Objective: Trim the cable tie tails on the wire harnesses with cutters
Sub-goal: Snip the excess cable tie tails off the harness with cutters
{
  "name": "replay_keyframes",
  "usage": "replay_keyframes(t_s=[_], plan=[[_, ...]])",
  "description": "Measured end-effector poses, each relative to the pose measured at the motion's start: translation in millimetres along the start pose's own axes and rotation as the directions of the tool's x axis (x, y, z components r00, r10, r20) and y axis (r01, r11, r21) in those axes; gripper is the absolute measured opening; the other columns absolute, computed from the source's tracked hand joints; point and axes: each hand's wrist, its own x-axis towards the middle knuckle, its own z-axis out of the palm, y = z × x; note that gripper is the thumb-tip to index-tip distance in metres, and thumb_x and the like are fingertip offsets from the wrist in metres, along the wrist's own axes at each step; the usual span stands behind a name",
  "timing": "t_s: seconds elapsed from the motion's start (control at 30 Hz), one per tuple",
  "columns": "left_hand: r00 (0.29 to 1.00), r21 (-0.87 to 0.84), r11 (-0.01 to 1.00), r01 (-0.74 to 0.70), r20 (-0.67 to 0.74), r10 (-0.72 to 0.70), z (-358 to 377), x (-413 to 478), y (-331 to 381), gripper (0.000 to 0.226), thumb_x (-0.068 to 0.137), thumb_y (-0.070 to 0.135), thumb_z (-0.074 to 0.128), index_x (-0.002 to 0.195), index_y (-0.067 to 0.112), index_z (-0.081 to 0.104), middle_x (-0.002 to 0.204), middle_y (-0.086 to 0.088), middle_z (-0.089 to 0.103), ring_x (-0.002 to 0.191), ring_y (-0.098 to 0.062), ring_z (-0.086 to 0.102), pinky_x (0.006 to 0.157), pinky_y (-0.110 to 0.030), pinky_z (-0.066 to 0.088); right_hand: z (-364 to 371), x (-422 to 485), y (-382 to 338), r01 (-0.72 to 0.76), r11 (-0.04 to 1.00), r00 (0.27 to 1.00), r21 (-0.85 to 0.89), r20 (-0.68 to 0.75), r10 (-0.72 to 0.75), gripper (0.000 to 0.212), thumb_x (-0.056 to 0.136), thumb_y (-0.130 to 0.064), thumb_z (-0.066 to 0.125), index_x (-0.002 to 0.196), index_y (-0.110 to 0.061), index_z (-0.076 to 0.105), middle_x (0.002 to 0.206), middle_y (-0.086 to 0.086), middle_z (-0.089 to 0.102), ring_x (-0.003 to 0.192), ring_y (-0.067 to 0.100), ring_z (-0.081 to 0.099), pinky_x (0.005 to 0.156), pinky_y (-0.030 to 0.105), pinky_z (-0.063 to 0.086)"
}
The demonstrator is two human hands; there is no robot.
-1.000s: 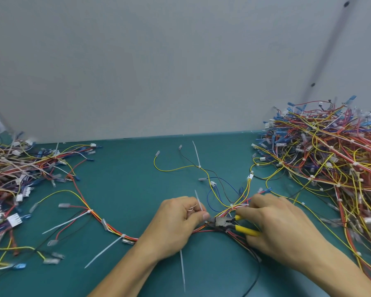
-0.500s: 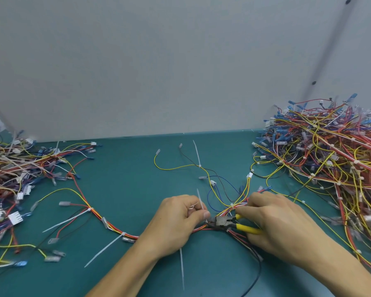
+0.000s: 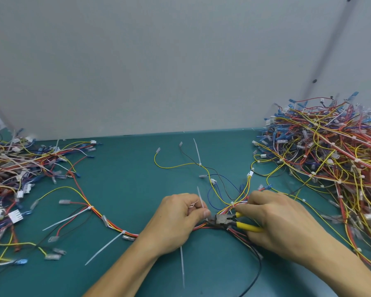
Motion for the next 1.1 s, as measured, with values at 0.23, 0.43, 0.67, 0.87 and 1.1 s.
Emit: replay_keyframes(t_s=[0.23, 0.43, 0.67, 0.87, 1.1], plan=[[1.000, -0.003, 1.000, -0.004, -0.004, 0.004, 0, -1, 1, 0.018, 0.088, 0.025, 0.064, 0.071, 0.020, 0.063, 0.047, 0.015, 0.044, 0.048, -0.006, 0.036, 0.050, -0.015, 0.031, -6, -1, -3, 0.035, 0.998, 0.999, 0.059, -0.043, -0.033, 0.015, 0.070, -0.035, 0.072, 0.079, -0.028, 0.061, 0.074, -0.008, 0.053, 0.069, 0.023, 0.057, 0.049, 0.031, 0.042], [1.000, -0.002, 1.000, 0.003, -0.013, -0.003, 1, 0, 0, 0.020, 0.088, 0.025, 0.064, 0.068, 0.023, 0.061, 0.046, 0.015, 0.043, 0.048, -0.006, 0.037, 0.050, -0.015, 0.031, -2, 0, 0, 0.002, 1.000, 0.999, 0.021, 0.035, -0.002, 0.023, 0.087, -0.047, 0.047, 0.098, -0.029, 0.054, 0.096, -0.007, 0.054, 0.091, 0.022, 0.053, 0.068, 0.032, 0.046], [0.997, -0.208, 0.976, 0.070, -0.027, -0.077, -2, -4, 3, 0.019, 0.090, 0.019, 0.062, 0.072, 0.018, 0.060, 0.049, 0.013, 0.034, 0.049, -0.008, 0.030, 0.049, -0.018, 0.027, -1, 1, -4, -0.023, 0.998, 0.999, 0.061, 0.040, 0.021, 0.026, 0.087, -0.052, 0.046, 0.093, -0.028, 0.052, 0.088, -0.008, 0.051, 0.088, 0.023, 0.054, 0.069, 0.032, 0.046], [0.949, -0.737, 0.666, 0.119, -0.113, -0.294, -25, -4, 11, 0.032, 0.094, 0.008, 0.042, 0.064, 0.014, 0.051, 0.063, -0.007, 0.039, 0.051, -0.014, 0.034, 0.047, -0.024, 0.029, -14, -2, -3, -0.076, 0.958, 0.997, 0.278, 0.038, 0.068, 0.055, 0.077, -0.077, 0.037, 0.100, -0.030, 0.055, 0.090, -0.013, 0.045, 0.086, 0.010, 0.048, 0.079, 0.031, 0.043], [0.984, -0.375, 0.925, 0.061, -0.131, -0.118, -52, -29, 2, 0.017, 0.074, 0.010, 0.052, 0.078, 0.017, 0.067, 0.051, 0.006, 0.036, 0.049, -0.009, 0.032, 0.048, -0.019, 0.031, -25, -9, -22, -0.055, 0.941, 0.998, 0.333, 0.038, 0.044, 0.036, 0.087, -0.062, 0.032, 0.108, -0.036, 0.044, 0.100, -0.014, 0.039, 0.098, 0.011, 0.043, 0.089, 0.029, 0.037]])
